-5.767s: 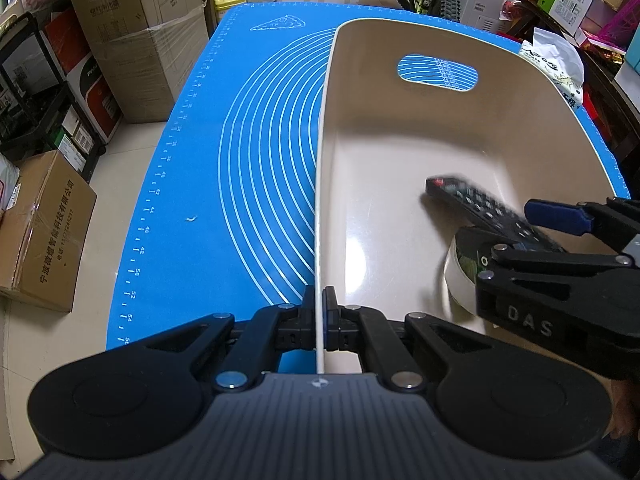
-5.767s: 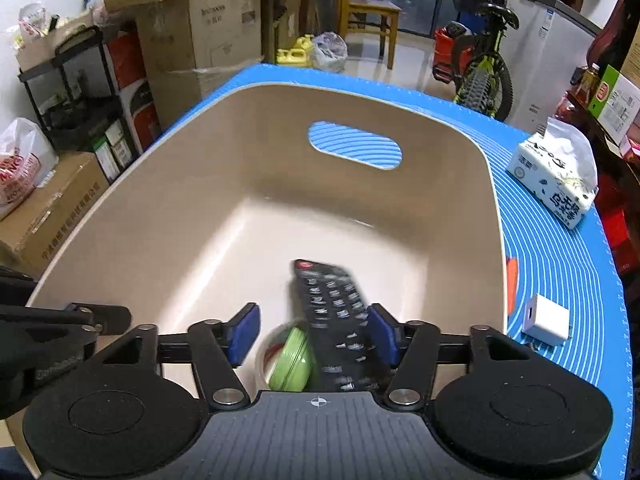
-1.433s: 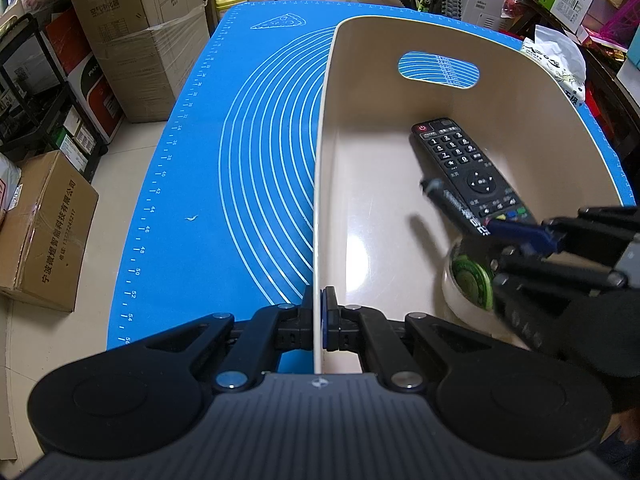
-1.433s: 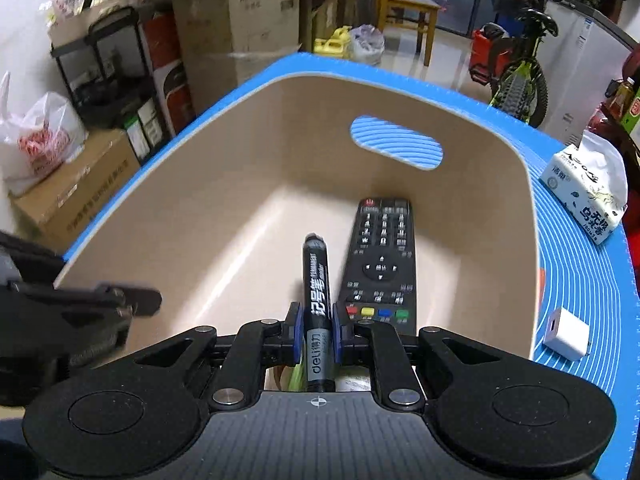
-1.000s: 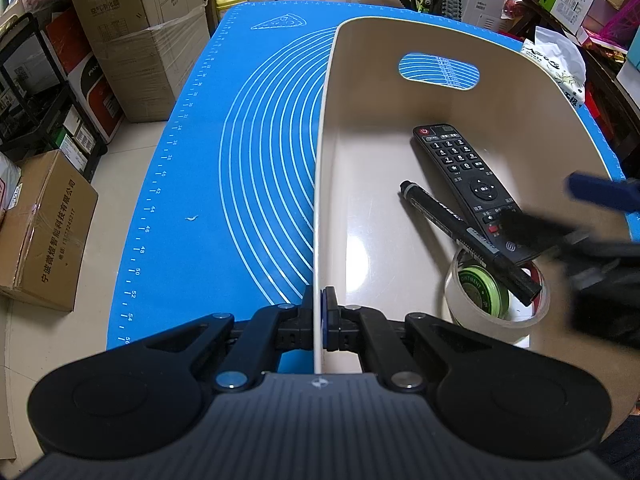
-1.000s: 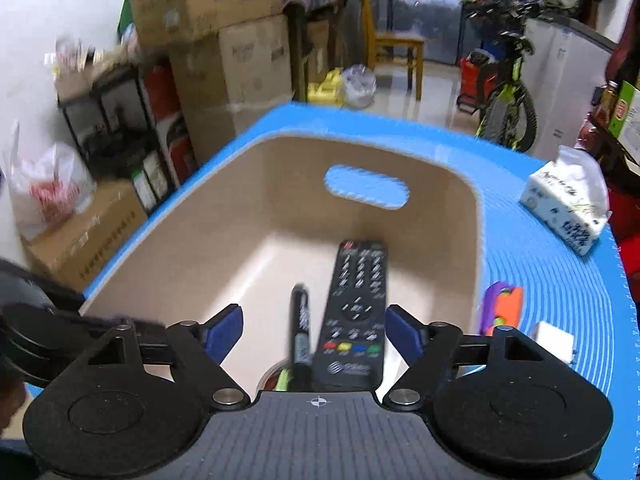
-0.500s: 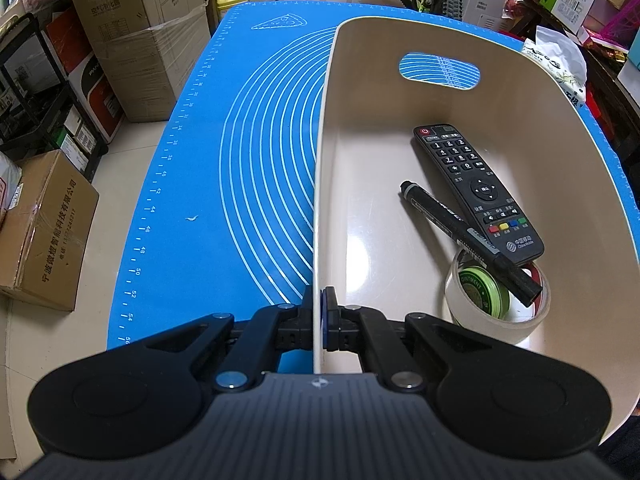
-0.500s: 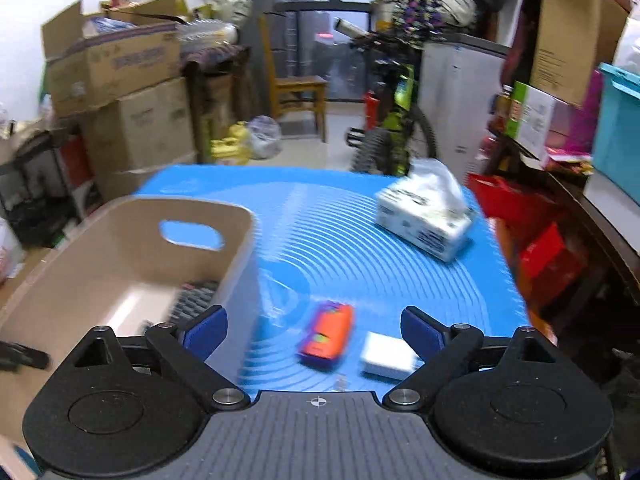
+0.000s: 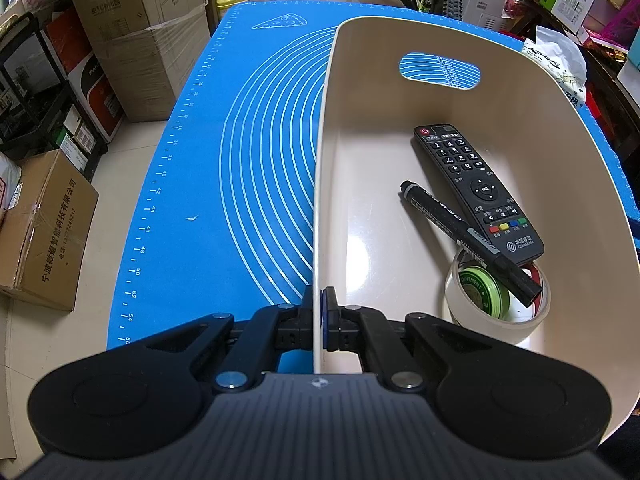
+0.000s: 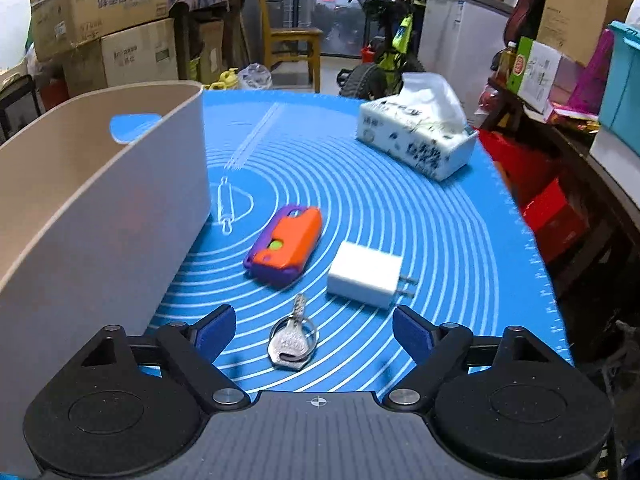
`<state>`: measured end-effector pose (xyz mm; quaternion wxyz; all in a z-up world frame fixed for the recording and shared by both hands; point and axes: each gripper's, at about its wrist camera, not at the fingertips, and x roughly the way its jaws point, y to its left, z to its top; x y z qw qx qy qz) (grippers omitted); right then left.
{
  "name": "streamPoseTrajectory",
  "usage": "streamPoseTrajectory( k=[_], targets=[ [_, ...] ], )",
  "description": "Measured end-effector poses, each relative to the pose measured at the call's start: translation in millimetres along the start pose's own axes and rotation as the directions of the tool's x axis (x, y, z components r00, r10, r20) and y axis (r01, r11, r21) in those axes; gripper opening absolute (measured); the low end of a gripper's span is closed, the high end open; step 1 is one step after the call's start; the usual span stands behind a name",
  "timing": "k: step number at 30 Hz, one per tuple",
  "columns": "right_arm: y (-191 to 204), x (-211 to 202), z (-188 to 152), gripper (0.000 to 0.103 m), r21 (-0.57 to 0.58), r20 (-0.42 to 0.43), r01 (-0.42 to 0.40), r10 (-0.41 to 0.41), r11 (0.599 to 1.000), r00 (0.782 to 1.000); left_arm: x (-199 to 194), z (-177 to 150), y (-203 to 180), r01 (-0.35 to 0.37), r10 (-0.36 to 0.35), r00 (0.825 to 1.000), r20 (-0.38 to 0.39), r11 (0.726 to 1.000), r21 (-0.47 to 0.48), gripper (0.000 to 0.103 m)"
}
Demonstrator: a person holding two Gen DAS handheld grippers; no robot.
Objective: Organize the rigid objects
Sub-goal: 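Grasp the key ring on the mat with the right tool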
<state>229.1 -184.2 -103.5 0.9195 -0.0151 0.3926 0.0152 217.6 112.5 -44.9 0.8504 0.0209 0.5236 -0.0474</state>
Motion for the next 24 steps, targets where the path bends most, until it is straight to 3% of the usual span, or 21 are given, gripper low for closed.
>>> streamPoseTrajectory(
  k=[4, 8, 12, 18, 24],
  targets=[
    [-1.0, 12.8, -5.5, 0.068, 0.007, -0.027, -0.010, 0.011, 1.000, 1.000, 0.0, 0.0, 0.4, -0.001, 0.001, 1.000, 0.000, 1.000, 0.000, 0.004],
    [1.0, 14.9, -9.2, 0.062, -0.013, -0.010, -0.023, 0.023, 1.000, 1.000, 0.0, 0.0, -0.1, -0.001, 0.001, 1.000, 0.000, 1.000, 0.000, 0.004],
    [9.5, 11.2, -10.2, 0.037, -0.061, 0.003, -0.040, 0.040, 0.997, 0.999, 0.0, -0.1, 0.1, 0.000, 0.000, 1.000, 0.000, 1.000, -0.001, 0.004],
    [18.5, -2.3, -6.7, 0.024, -0.108, 0.039, -0.053, 0.058, 0.993, 0.998, 0.1, 0.0, 0.1, 0.000, 0.000, 1.000, 0.000, 1.000, 0.000, 0.004],
    [27.6, 1.3, -10.7, 0.014, -0.159, 0.002, -0.078, 0.079, 0.984, 0.997, 0.1, 0.0, 0.1, 0.000, 0.000, 1.000, 0.000, 1.000, 0.000, 0.004]
  ],
)
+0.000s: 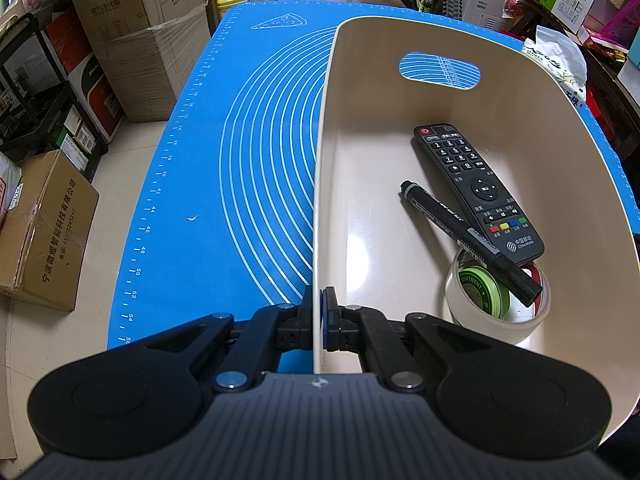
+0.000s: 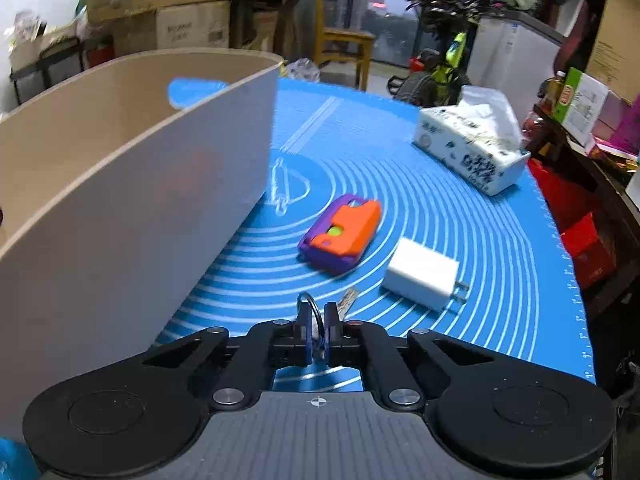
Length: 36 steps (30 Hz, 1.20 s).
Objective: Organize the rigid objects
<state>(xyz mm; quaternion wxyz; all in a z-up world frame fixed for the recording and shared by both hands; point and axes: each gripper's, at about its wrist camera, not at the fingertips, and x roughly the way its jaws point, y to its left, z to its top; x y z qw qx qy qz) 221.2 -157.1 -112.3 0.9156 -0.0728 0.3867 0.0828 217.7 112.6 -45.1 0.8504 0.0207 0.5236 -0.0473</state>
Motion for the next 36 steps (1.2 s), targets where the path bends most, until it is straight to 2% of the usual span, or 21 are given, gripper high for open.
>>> streamPoseTrajectory(
  k=[10, 21, 30, 36],
  targets=[
    [-0.1, -15.8, 7.1, 0.013, 0.052, 0.040, -0.019, 0.017, 0.998, 0.999, 0.0, -0.1, -0.2, -0.002, 0.002, 1.000, 0.000, 1.000, 0.001, 0.004],
    [-0.2, -71.8, 43.3, 0.013, 0.063, 0.171, 0.019, -0.030, 0.998, 0.985, 0.1, -0.2, 0.1, 0.000, 0.000, 1.000, 0.000, 1.000, -0.001, 0.004],
    [27.1, -113.4, 83.7, 0.013, 0.006, 0.282, -0.055, 0.051, 0.998, 0.958, 0.1, -0.2, 0.1, 0.000, 0.000, 1.000, 0.000, 1.000, -0.001, 0.004],
    [59.4, -108.7, 96.7, 0.013, -0.042, 0.275, -0.109, 0.117, 0.993, 0.954, 0.4, -0.1, -0.3, 0.001, -0.001, 1.000, 0.000, 1.000, -0.002, 0.004]
  ],
)
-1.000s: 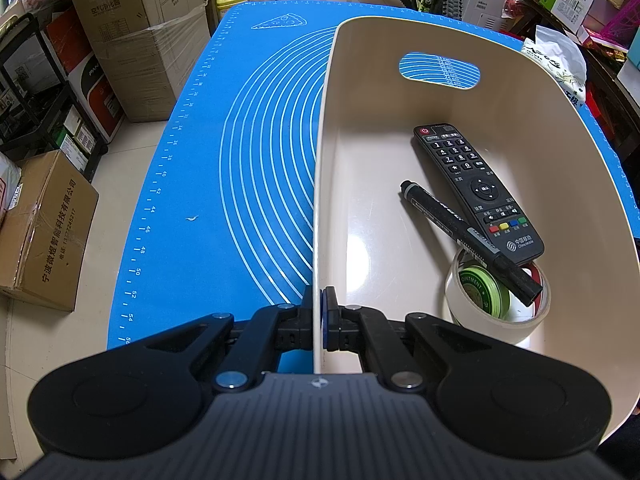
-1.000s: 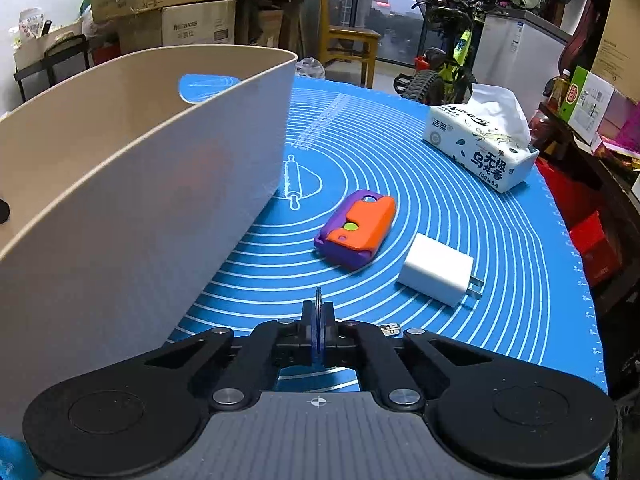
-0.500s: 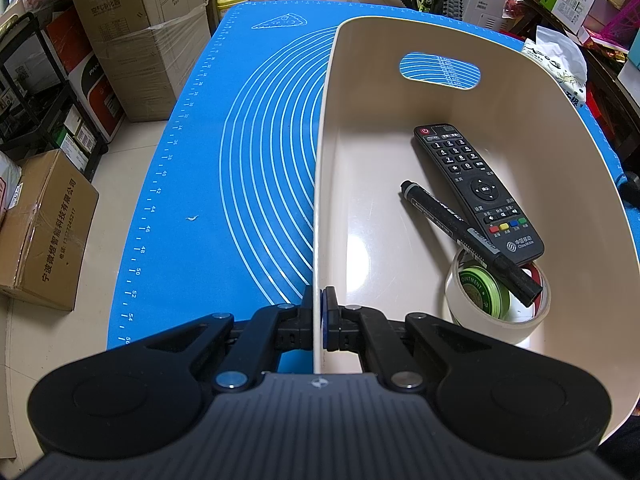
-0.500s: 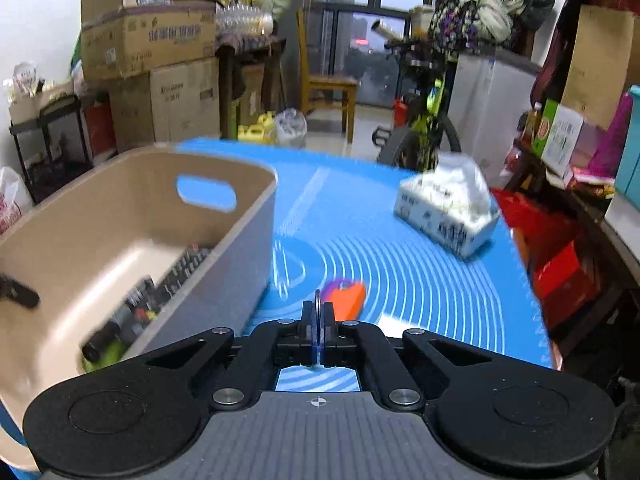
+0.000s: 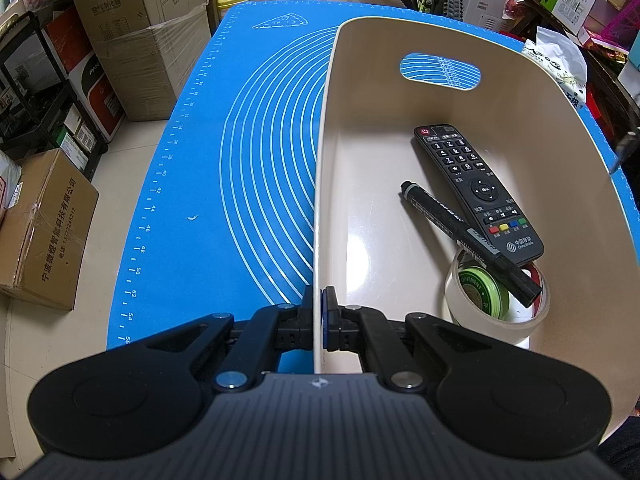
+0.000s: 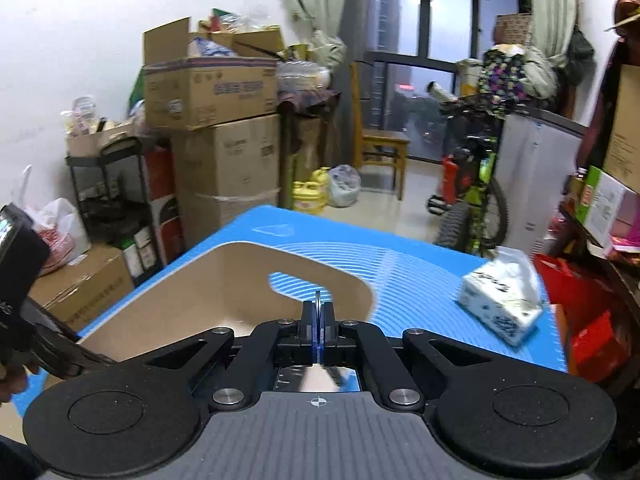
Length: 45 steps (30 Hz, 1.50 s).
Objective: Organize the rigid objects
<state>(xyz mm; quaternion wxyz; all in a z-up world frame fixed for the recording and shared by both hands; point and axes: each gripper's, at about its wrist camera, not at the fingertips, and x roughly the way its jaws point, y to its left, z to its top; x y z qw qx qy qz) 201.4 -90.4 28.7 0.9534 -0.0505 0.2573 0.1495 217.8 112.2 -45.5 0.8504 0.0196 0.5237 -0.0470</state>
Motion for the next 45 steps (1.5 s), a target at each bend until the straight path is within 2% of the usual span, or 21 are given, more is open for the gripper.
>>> streamPoseTrajectory(
  k=[5, 11, 14, 17, 21, 23, 25, 27, 31, 34, 39, 45],
  targets=[
    [26.9, 21.6, -0.5, 0.013, -0.031, -0.052, -0.052, 0.050, 0.998, 0.997, 0.1, 0.1, -0.3, 0.003, -0.003, 1.000, 0.000, 1.000, -0.001, 0.004],
    [52.4, 49.5, -17.0, 0.013, -0.068, -0.184, -0.084, 0.070, 0.994, 0.980, -0.1, 0.1, 0.4, 0.002, -0.002, 1.000, 0.000, 1.000, -0.001, 0.004],
    [55.1, 51.6, -19.6, 0.013, -0.071, -0.207, -0.103, 0.086, 0.992, 0.974, -0.2, 0.1, 0.3, 0.002, -0.002, 1.000, 0.000, 1.000, 0.000, 0.004],
    [54.6, 57.2, -22.8, 0.013, -0.079, -0.257, -0.090, 0.067, 0.993, 0.964, -0.4, 0.1, 0.4, 0.001, -0.001, 1.000, 0.000, 1.000, 0.001, 0.004],
    [47.2, 57.1, -27.1, 0.015, -0.058, -0.266, -0.079, 0.061, 0.995, 0.962, -0.4, 0.0, 0.4, 0.001, -0.001, 1.000, 0.001, 1.000, 0.001, 0.004],
    [42.0, 55.6, -27.4, 0.022, -0.041, -0.258, -0.076, 0.063, 0.996, 0.964, -0.4, 0.1, 0.3, 0.001, -0.001, 1.000, 0.001, 1.000, 0.001, 0.004],
    [37.4, 51.6, -26.7, 0.044, -0.037, -0.240, -0.075, 0.064, 0.996, 0.969, -0.3, 0.0, 0.3, 0.001, -0.001, 1.000, 0.001, 1.000, 0.001, 0.004],
    [33.3, 46.4, -24.0, 0.054, -0.039, -0.212, -0.059, 0.049, 0.998, 0.976, -0.3, 0.2, 0.2, 0.001, -0.001, 1.000, 0.000, 1.000, 0.001, 0.004],
    [13.1, 32.0, -18.1, 0.068, 0.011, -0.148, -0.024, 0.026, 1.000, 0.989, -0.4, 0.1, 0.4, 0.001, -0.001, 1.000, 0.000, 1.000, 0.001, 0.004],
    [-7.3, 22.4, -12.2, 0.077, 0.042, -0.105, 0.038, -0.034, 0.998, 0.994, -0.3, 0.0, 0.2, 0.001, -0.001, 1.000, 0.001, 1.000, 0.001, 0.004],
    [-55.1, 13.8, -13.7, 0.081, 0.128, -0.089, 0.153, -0.143, 0.980, 0.986, -0.1, -0.1, 0.4, 0.000, 0.000, 1.000, 0.001, 1.000, 0.001, 0.004],
    [-105.5, 23.6, -38.9, 0.084, 0.218, -0.131, 0.283, -0.259, 0.934, 0.957, -0.1, -0.2, 0.5, -0.001, 0.001, 1.000, 0.001, 1.000, 0.002, 0.004]
  ],
)
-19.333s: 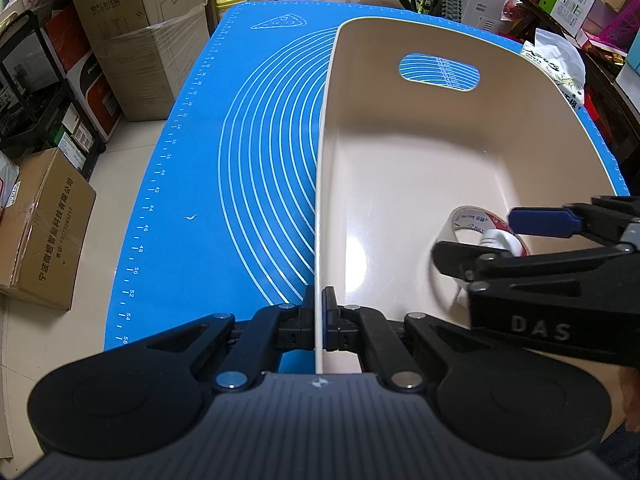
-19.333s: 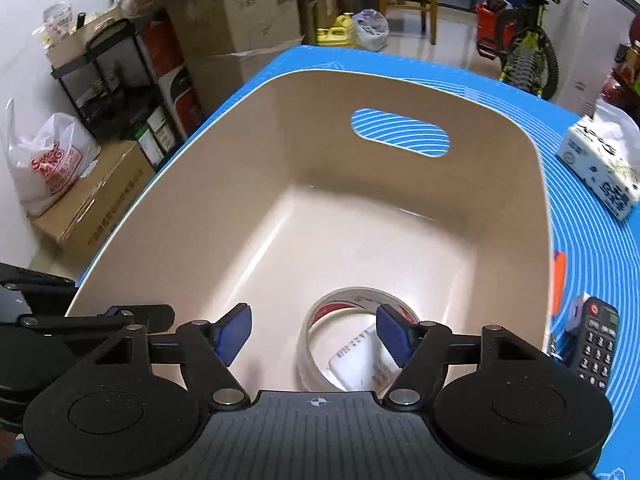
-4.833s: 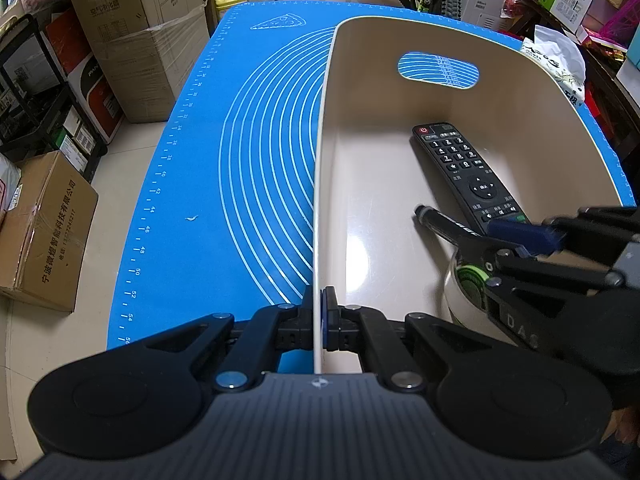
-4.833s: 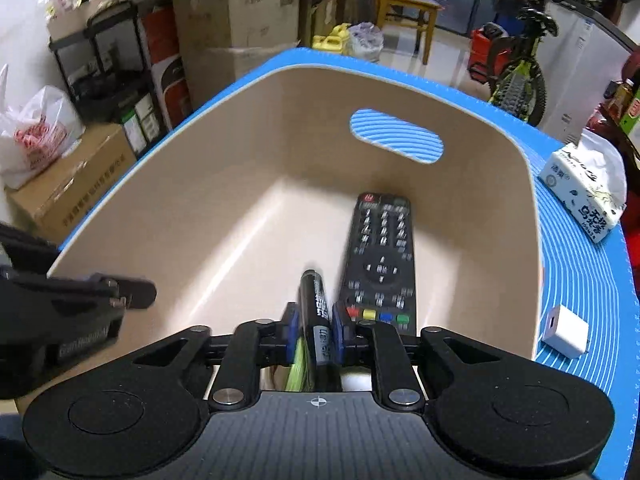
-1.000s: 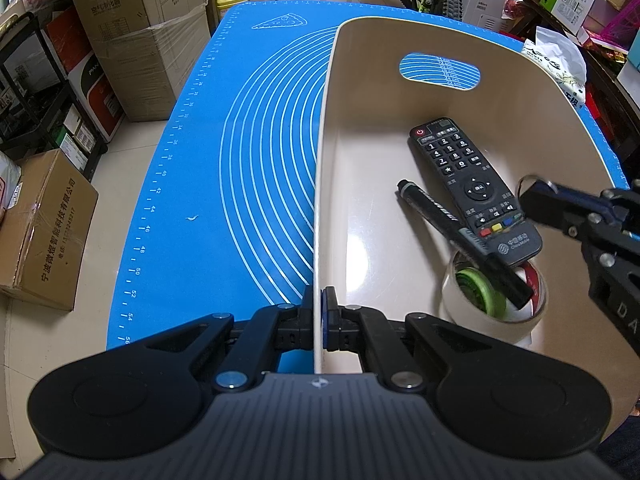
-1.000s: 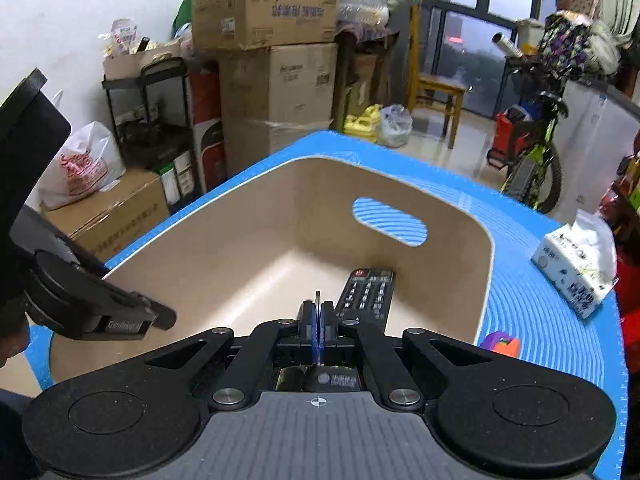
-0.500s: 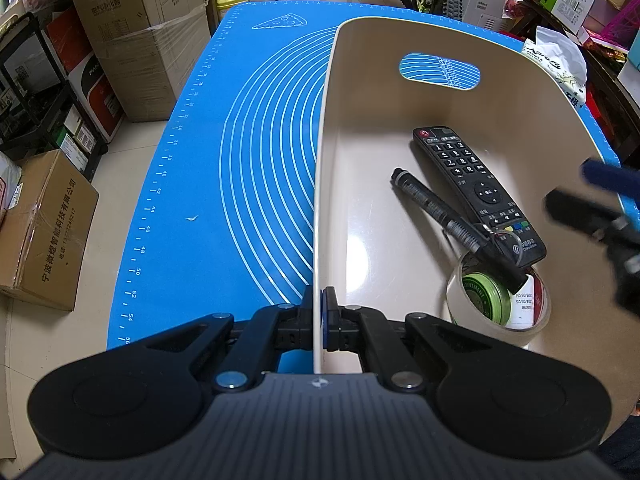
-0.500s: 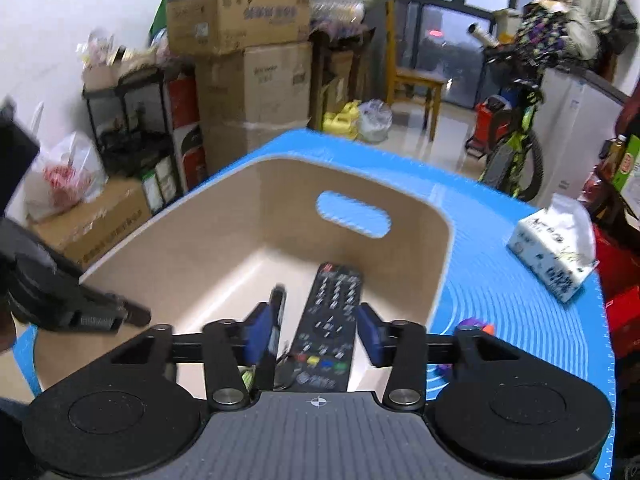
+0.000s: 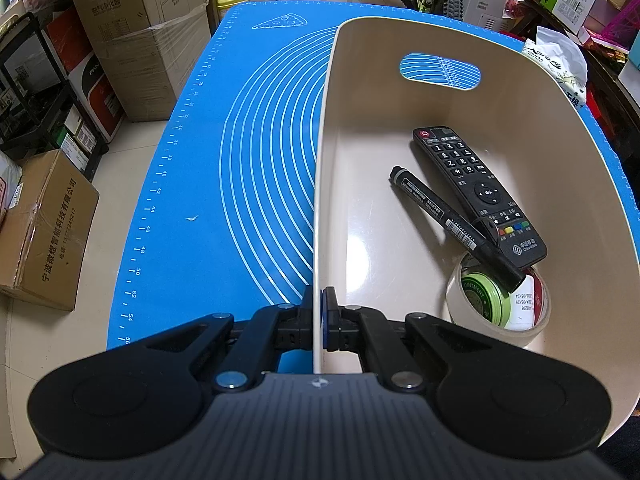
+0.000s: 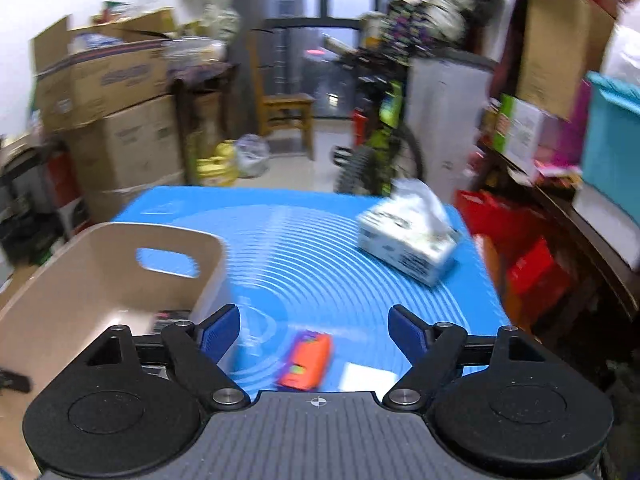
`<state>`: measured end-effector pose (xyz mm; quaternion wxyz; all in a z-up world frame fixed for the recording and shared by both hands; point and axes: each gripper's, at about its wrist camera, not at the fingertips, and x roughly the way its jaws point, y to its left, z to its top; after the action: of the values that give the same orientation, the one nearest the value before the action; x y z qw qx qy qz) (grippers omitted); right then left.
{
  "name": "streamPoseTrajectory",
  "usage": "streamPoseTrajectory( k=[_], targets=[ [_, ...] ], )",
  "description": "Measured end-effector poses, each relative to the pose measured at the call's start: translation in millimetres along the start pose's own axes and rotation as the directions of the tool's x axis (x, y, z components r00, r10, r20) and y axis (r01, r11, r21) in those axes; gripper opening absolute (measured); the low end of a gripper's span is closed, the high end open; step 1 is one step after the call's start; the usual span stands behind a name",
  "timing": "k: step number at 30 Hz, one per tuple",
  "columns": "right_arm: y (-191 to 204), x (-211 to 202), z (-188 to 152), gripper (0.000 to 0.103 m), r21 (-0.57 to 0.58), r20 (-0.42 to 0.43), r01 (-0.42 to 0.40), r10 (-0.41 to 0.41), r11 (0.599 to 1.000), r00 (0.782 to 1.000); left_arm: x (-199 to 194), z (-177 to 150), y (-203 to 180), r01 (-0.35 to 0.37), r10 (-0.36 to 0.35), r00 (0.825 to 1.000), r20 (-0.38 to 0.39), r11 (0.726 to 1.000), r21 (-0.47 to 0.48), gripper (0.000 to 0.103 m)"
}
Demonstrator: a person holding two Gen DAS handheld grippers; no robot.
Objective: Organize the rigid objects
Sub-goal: 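Grasp the white charger plug with the right tool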
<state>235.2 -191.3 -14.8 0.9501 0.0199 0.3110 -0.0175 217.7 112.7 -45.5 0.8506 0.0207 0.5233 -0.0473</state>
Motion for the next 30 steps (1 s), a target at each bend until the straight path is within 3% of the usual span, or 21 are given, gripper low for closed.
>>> streamPoseTrajectory(
  k=[9, 18, 25, 28, 30],
  targets=[
    [-40.3, 53.5, -38.2, 0.084, 0.105, -0.144, 0.102, -0.086, 0.989, 0.986, -0.3, -0.3, -0.4, -0.002, 0.002, 1.000, -0.001, 1.000, 0.001, 0.004],
    [-39.4, 82.0, -53.0, 0.084, 0.103, -0.159, 0.065, -0.048, 0.993, 0.986, 0.3, -0.8, -0.3, -0.004, 0.004, 1.000, -0.002, 1.000, 0.002, 0.004],
    [-34.3, 99.2, -58.4, 0.083, 0.112, -0.193, 0.105, -0.081, 0.988, 0.978, 0.3, -1.9, 0.5, -0.006, 0.006, 1.000, -0.003, 1.000, 0.004, 0.004],
    [-33.2, 103.2, -59.4, 0.077, 0.107, -0.188, 0.108, -0.086, 0.988, 0.978, 0.8, -1.9, 0.1, -0.009, 0.009, 1.000, -0.003, 1.000, 0.007, 0.004],
    [-29.5, 103.4, -58.6, 0.067, 0.085, -0.184, 0.101, -0.084, 0.991, 0.979, 0.7, -1.4, -0.6, -0.009, 0.010, 1.000, -0.004, 1.000, 0.006, 0.004]
  ],
)
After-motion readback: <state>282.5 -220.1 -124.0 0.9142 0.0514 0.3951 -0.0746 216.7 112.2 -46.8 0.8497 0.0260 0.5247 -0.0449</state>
